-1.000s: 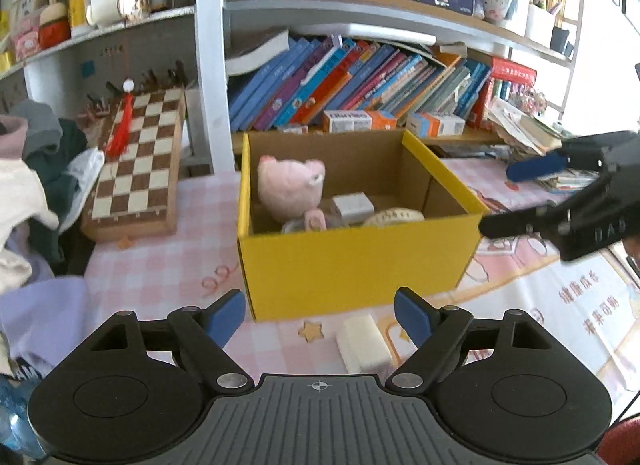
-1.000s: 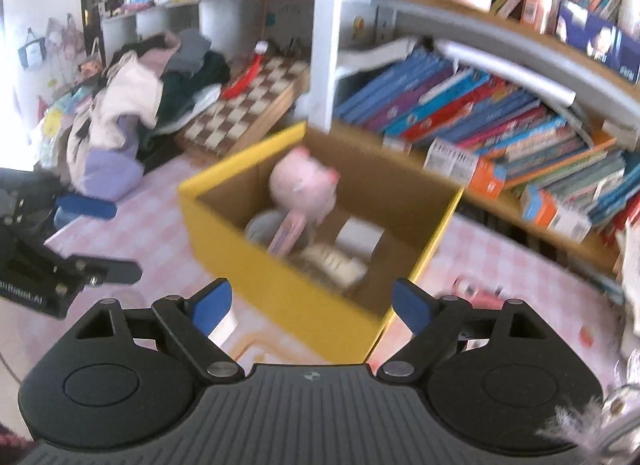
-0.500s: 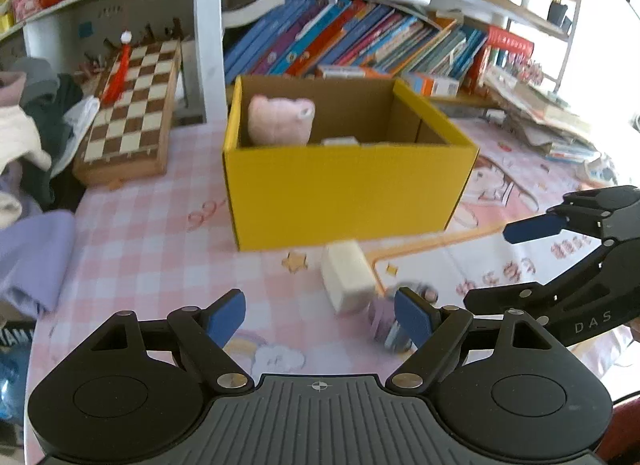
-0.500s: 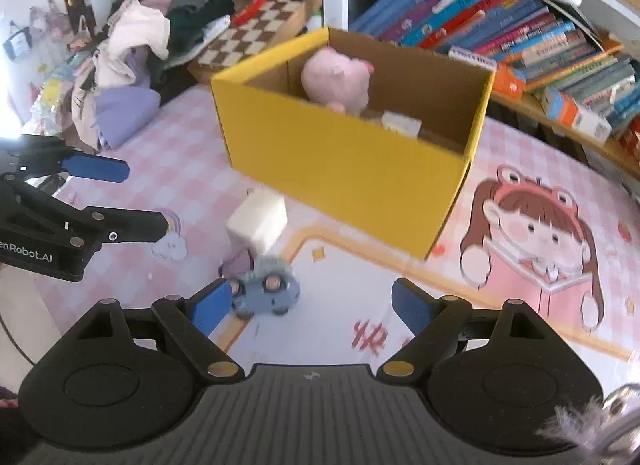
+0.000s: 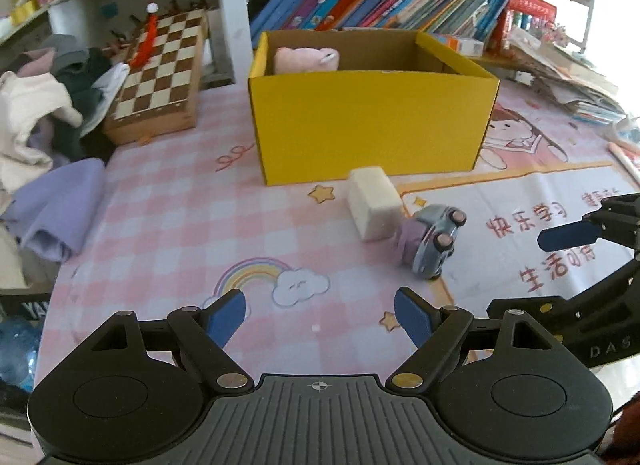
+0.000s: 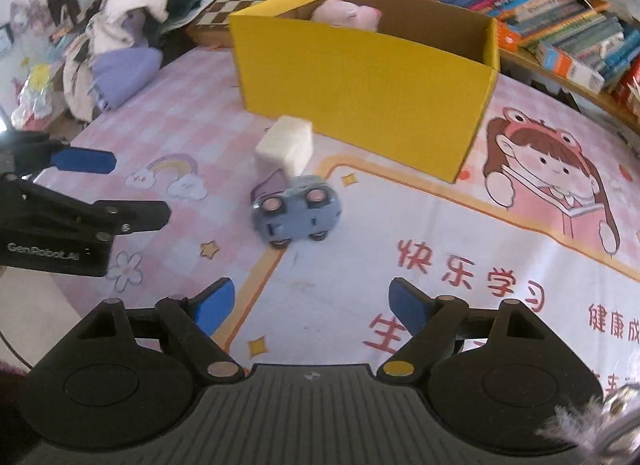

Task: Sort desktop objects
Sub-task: 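Move the right tool toward the grey toy car while the left tool approaches the white foam block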

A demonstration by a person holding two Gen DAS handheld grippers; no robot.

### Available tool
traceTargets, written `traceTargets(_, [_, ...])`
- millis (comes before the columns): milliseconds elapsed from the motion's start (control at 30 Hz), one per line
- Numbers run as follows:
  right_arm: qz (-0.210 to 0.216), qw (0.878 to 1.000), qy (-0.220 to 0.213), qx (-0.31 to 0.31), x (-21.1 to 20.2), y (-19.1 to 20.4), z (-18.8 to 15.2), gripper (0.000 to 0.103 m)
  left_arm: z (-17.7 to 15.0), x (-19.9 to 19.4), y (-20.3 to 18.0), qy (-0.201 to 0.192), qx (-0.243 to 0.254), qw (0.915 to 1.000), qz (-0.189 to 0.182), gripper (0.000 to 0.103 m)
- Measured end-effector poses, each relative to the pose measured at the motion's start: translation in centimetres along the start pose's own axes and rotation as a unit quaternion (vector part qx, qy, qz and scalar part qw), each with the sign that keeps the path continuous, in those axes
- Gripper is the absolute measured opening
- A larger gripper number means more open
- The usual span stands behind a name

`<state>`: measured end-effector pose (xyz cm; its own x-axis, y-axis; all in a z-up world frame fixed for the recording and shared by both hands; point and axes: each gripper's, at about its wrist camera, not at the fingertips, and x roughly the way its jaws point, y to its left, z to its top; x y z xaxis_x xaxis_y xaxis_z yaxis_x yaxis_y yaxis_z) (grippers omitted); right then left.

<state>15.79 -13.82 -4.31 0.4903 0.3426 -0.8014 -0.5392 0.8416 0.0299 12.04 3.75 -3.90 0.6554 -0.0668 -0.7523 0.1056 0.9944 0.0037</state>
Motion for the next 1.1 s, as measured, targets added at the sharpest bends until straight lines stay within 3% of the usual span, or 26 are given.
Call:
traceTargets(367, [-0.003, 1.000, -0.002, 0.022, 1.5, -0.7, 1.4, 0.076, -0.2, -0.2, 0.6, 0.000, -0.002, 1.0000, 0.001, 0.084])
traceTargets(700, [0.008, 1.000, 0.012, 0.018, 5.3, -0.5, 3.3, 0.060, -0.8, -0.5, -0.2, 0.007, 0.037, 0.9993, 0.002, 0.085])
traceTargets(833, [0.021, 1.000, 0.017, 0.012, 6.0, -0.3, 3.7, 0.054, -0.9, -0.6, 0.4, 0.010, 0.024, 0.9996, 0.015, 0.085])
traceTargets(1000, [0.031, 0.999, 0.021, 0.008, 6.4, -0.5, 4.0, 0.054, -0.9, -0.6, 0.9, 0.012, 0.005, 0.9996, 0.024, 0.085])
traceTargets(1100, [0.028, 0.999, 0.019, 0.005, 6.4, -0.7, 4.1, 0.043, -0.8, -0.6, 0.7, 0.012, 0.006, 0.9996, 0.025, 0.085])
